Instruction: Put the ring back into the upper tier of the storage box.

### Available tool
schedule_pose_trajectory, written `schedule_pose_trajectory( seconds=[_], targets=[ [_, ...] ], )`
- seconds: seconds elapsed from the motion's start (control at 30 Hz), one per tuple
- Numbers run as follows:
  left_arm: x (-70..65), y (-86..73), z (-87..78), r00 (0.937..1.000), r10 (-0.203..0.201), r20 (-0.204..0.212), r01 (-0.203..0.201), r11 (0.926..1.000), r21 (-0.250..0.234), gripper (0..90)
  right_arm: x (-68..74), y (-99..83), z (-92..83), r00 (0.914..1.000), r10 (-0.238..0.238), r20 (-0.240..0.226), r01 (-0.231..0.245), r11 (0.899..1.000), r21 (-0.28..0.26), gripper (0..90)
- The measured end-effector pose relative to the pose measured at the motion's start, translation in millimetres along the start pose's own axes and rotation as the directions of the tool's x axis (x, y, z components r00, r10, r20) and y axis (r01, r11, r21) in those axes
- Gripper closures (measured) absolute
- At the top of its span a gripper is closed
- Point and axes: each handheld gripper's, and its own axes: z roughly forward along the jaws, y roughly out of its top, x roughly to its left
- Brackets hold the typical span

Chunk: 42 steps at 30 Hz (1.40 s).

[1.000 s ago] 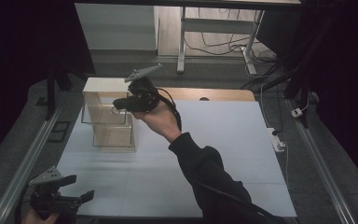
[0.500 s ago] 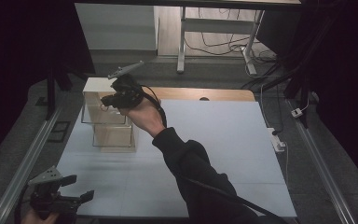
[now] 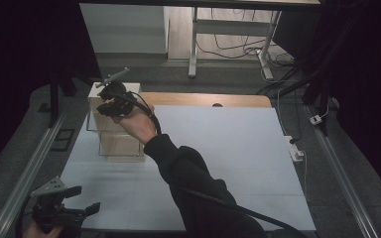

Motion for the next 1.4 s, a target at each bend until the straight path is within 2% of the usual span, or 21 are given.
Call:
schedule_pose_trajectory(
  seconds=[0.13, 0.3, 0.43, 0.97, 1.4],
  targets=[
    [-0.1, 0.0, 0.2, 1.0000, -0.001, 0.000, 0.001, 1.0000, 0.000, 3.0, 1.8, -0.5, 8.8, 0.9996, -0.014, 0.024, 0.013, 0.999, 0.036, 86.4],
    [-0.4, -0.1, 0.2, 1.0000, 0.000, -0.003, 0.000, 1.0000, 0.000, 3.0, 1.1, -2.7, 14.2, 0.9992, -0.015, 0.036, 0.013, 0.999, 0.048, 85.5],
    [-0.4, 0.0, 0.3, 1.0000, 0.003, -0.006, -0.003, 1.0000, 0.001, 3.0, 2.0, -3.0, 11.9, 0.9986, -0.038, 0.038, 0.037, 0.999, 0.026, 78.0],
    [-0.7, 0.1, 0.4, 1.0000, 0.004, -0.005, -0.004, 1.0000, 0.004, 3.0, 6.8, 0.6, -3.0, 0.9995, -0.025, -0.019, 0.025, 1.000, 0.008, 59.5],
    [-1.1, 0.3, 1.0, 1.0000, 0.001, -0.004, -0.001, 1.0000, 0.005, 3.0, 5.4, -1.8, -26.8, 0.9985, -0.011, -0.053, 0.010, 1.000, -0.018, 44.2]
  ],
)
